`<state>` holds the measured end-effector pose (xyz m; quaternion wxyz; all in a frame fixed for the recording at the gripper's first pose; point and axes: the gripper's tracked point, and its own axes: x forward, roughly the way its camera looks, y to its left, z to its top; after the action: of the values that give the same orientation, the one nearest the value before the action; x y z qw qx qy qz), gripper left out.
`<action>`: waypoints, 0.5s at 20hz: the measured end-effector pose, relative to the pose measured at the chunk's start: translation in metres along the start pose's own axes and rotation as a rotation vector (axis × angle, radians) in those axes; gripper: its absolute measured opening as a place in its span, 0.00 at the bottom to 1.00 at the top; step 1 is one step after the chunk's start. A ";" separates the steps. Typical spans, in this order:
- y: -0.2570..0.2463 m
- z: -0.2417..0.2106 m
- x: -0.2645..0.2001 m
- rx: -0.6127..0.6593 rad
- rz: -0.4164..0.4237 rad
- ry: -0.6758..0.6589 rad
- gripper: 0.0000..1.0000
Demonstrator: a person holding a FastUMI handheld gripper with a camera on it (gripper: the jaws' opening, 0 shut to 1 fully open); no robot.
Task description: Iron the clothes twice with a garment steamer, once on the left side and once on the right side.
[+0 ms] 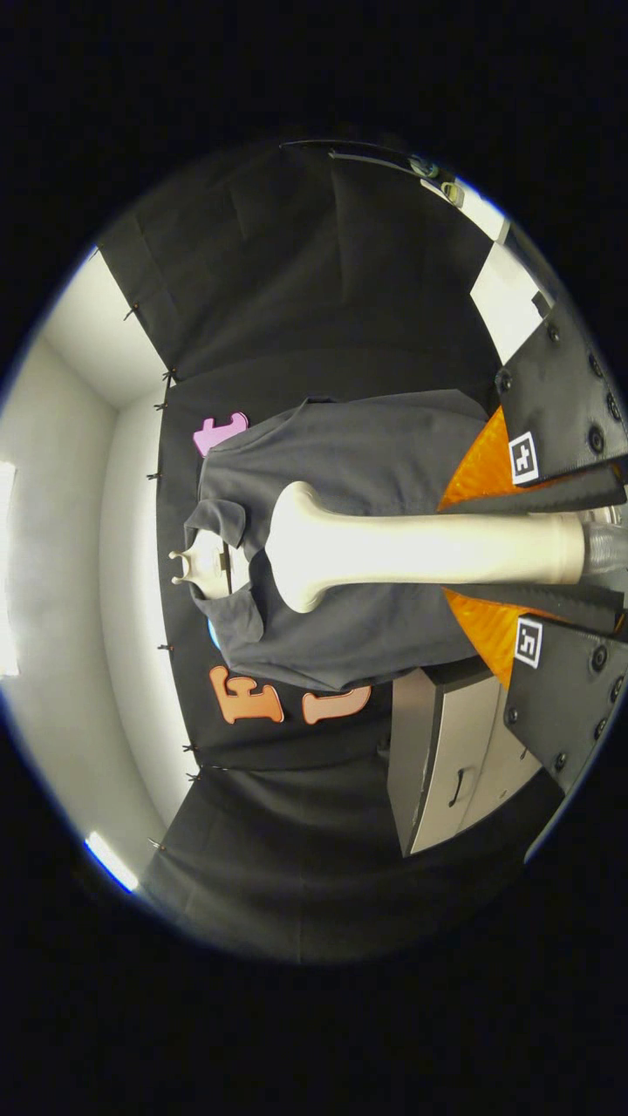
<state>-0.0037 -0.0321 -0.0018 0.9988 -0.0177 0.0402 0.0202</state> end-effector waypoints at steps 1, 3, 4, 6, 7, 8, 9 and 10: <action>0.004 0.003 -0.004 0.005 0.002 -0.008 0.42; 0.009 0.009 -0.011 0.013 0.007 -0.020 0.42; 0.010 0.010 -0.014 0.012 0.009 -0.023 0.42; 0.014 0.013 -0.020 0.016 0.016 -0.036 0.42; 0.014 0.014 -0.021 0.020 0.017 -0.043 0.42; 0.013 0.015 -0.024 0.021 0.014 -0.049 0.42; 0.013 0.016 -0.026 0.021 0.008 -0.053 0.42; 0.012 0.016 -0.027 0.020 0.003 -0.055 0.42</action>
<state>-0.0296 -0.0210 0.0158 0.9997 -0.0071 0.0129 0.0217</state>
